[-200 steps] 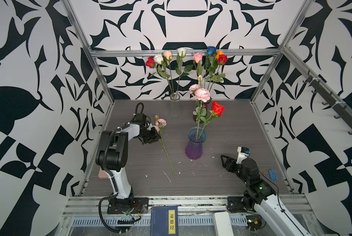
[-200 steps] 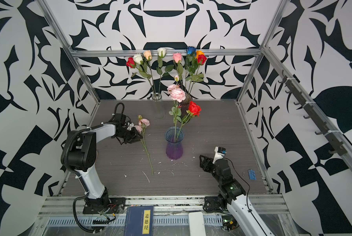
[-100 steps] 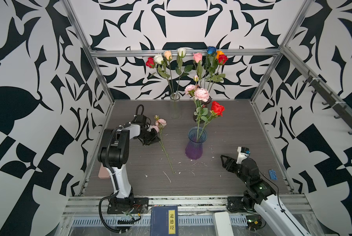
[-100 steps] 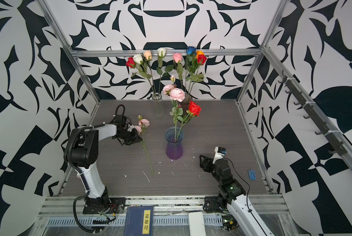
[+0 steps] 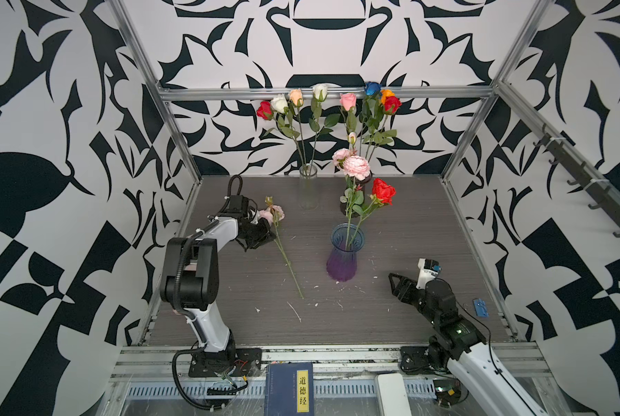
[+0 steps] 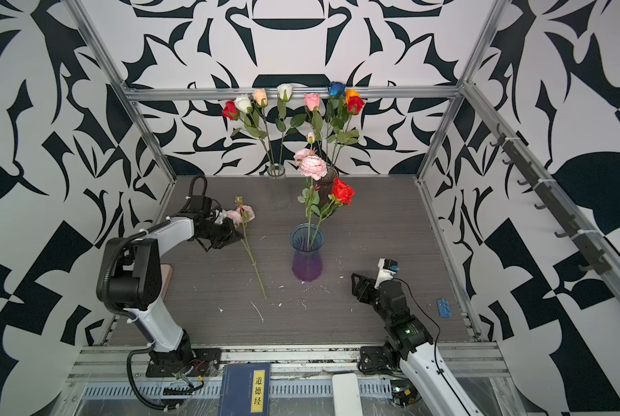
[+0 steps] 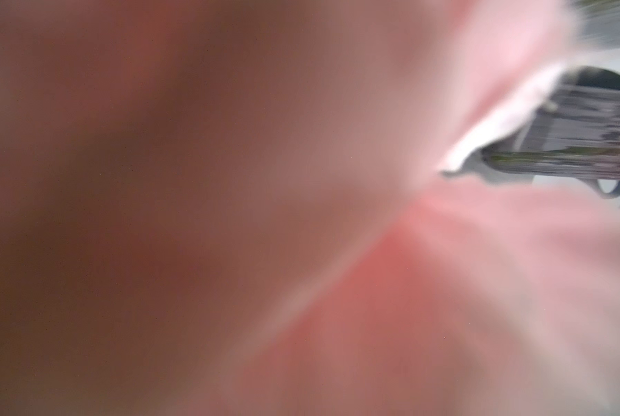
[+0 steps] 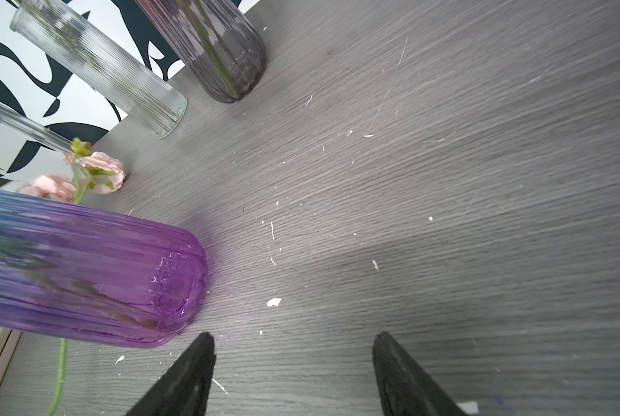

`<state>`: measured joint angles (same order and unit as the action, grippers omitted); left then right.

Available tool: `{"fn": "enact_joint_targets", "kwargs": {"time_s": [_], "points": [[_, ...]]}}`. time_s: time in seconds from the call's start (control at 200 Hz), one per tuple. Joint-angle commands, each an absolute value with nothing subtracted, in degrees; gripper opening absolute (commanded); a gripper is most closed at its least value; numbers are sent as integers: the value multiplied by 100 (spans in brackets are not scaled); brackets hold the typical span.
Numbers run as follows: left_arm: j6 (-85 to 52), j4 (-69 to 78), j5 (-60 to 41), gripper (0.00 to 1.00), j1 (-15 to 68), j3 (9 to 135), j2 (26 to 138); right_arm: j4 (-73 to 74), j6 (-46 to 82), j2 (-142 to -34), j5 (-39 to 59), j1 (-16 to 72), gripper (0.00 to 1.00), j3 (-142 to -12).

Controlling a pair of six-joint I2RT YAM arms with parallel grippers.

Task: Arrange the flowers into the vase
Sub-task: 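Lift the pink rose up off the table with the left gripper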

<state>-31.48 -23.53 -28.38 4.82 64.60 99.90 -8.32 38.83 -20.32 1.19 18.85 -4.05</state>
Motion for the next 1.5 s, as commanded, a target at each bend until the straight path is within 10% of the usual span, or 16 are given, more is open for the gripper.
{"fn": "enact_joint_targets", "kwargs": {"time_s": [0.0,0.75,1.495], "points": [[-3113,-2548,-2845,0,457,6534,9527,-968,3883,-1996,44,1900,73,-418],[-4485,-883,-2950,0,835,6316,6214,-802,3821,-2086,276,1911,73,-387],[-3526,536,-850,0,3089,7740,7040,-711,3806,-2419,319,1906,73,-442]]}}
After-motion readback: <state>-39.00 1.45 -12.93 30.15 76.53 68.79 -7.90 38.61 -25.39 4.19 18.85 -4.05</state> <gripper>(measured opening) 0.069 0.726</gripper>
